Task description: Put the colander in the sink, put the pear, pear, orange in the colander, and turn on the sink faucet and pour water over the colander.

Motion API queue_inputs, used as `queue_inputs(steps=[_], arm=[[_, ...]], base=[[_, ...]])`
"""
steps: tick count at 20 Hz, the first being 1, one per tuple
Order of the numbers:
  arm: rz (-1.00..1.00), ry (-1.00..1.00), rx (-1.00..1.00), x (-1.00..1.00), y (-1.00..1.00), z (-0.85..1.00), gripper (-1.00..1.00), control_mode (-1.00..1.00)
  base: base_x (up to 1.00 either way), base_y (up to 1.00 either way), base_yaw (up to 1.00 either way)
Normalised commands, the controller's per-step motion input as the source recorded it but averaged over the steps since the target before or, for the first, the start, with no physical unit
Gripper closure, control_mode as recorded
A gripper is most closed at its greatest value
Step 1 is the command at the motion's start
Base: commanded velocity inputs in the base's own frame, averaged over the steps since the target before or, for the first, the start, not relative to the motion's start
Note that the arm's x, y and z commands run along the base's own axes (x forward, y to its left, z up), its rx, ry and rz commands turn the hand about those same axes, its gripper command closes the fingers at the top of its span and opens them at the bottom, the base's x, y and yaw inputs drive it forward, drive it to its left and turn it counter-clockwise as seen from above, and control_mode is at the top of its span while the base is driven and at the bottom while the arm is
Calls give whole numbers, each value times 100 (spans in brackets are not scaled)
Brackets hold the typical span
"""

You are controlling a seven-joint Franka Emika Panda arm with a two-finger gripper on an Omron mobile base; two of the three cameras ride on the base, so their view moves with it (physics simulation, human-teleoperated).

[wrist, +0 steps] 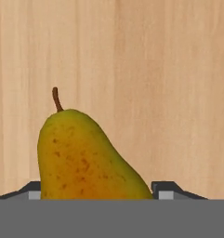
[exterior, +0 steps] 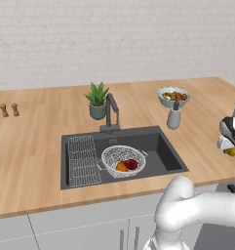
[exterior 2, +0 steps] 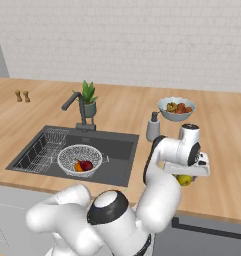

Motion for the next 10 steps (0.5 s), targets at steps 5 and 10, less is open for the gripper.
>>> queue_inputs(steps=[5, 10], arm=[[0, -72, -3, -18, 81, 83, 100, -100], [0, -21, -13, -2, 100, 97, 100, -100]], base=[[0, 0, 0], [0, 0, 0]])
